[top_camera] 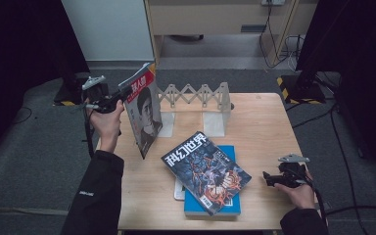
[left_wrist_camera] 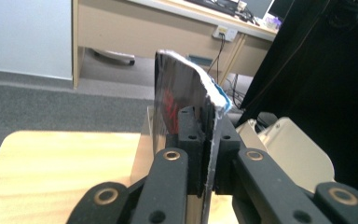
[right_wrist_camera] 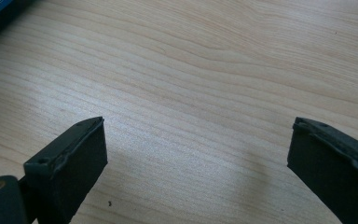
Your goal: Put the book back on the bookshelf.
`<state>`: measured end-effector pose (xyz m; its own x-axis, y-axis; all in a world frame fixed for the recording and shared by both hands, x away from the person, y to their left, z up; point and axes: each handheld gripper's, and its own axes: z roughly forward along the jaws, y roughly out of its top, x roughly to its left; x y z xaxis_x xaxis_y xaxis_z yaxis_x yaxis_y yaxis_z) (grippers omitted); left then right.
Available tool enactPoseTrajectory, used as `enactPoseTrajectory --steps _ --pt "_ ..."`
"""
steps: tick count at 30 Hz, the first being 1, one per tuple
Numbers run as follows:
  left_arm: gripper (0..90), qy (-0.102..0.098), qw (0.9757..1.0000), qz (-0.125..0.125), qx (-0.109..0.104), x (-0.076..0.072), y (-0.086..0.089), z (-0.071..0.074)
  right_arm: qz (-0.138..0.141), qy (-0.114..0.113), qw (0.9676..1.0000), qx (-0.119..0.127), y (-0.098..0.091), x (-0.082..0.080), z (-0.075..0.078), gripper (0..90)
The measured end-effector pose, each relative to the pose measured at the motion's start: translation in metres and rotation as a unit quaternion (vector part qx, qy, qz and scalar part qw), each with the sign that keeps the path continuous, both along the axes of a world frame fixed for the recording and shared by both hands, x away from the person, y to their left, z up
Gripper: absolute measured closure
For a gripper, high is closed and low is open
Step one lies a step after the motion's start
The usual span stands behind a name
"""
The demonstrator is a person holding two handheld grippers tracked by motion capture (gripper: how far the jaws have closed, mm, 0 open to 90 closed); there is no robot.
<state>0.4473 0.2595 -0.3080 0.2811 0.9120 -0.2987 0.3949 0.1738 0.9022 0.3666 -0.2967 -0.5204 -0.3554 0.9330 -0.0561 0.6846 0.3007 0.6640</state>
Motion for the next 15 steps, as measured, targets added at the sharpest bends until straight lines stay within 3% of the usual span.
enactPoseTrajectory --steps 12,15 --pt "83.8 0.045 0.9984 -0.022 0.026 -0.047 0.018 -0.015 0.002 0.006 1.0000 -0.005 0.000 -0.001 0.000 4.9" --pt "83.8 0.057 0.9967 -0.031 0.049 -0.055 0.021 -0.018 0.003 0.006 1.0000 -0.006 0.000 0.000 -0.001 4.9"
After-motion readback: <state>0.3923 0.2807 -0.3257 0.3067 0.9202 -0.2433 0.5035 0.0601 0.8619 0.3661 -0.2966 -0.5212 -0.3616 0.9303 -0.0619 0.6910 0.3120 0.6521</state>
